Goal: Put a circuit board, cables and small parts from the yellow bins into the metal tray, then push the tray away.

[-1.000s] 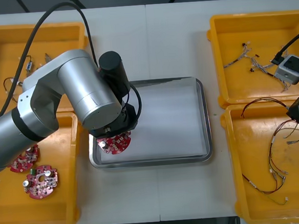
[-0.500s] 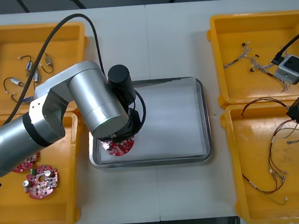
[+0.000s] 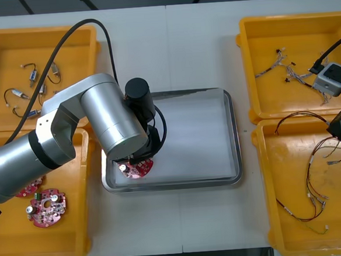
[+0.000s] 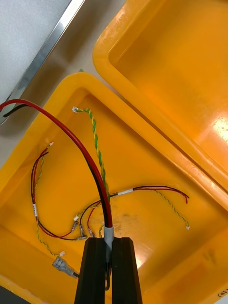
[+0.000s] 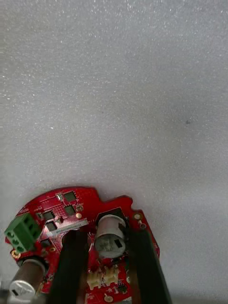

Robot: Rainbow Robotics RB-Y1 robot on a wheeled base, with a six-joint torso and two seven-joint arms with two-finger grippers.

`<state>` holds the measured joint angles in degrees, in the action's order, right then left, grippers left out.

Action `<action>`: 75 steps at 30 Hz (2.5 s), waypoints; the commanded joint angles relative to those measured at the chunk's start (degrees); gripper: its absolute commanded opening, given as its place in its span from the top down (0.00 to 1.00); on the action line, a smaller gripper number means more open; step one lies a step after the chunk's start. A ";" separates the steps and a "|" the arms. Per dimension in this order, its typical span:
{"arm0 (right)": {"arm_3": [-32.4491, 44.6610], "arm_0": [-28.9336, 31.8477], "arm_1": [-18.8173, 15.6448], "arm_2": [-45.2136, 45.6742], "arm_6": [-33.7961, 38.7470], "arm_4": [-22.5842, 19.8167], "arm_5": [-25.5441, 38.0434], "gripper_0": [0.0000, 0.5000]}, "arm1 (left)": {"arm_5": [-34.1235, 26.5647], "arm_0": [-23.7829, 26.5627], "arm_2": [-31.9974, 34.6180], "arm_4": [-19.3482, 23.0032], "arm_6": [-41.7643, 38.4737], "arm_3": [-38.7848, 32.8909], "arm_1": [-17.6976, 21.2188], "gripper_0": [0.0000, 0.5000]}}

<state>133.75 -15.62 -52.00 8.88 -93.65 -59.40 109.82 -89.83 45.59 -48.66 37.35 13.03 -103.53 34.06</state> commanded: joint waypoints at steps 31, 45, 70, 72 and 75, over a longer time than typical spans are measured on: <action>-0.69 -0.91 -2.23 -2.02 -0.75 0.25 0.18 1.00 | -8.70 6.17 22.12 21.62 -6.62 -13.98 16.91 0.00; -0.95 -12.33 -4.25 -15.91 -0.75 0.42 0.18 1.00 | -8.79 11.27 29.50 27.51 -8.11 5.54 23.50 0.00; -17.65 -37.29 7.00 -45.00 -4.62 -0.46 -8.66 1.00 | 2.46 15.05 27.13 13.18 -4.15 33.93 23.59 0.00; -19.06 -38.44 7.96 -46.50 -5.06 -0.37 -9.36 1.00 | 3.08 14.96 27.04 12.48 -2.40 35.33 23.68 0.00; -20.73 -39.93 9.55 -49.13 -6.11 -0.11 -10.50 1.00 | 5.10 14.96 27.04 12.22 0.24 38.06 24.03 0.00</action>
<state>113.81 -52.01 -44.50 -37.51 -97.02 -59.45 100.50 -86.53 57.15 -20.86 50.53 7.76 -67.40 55.21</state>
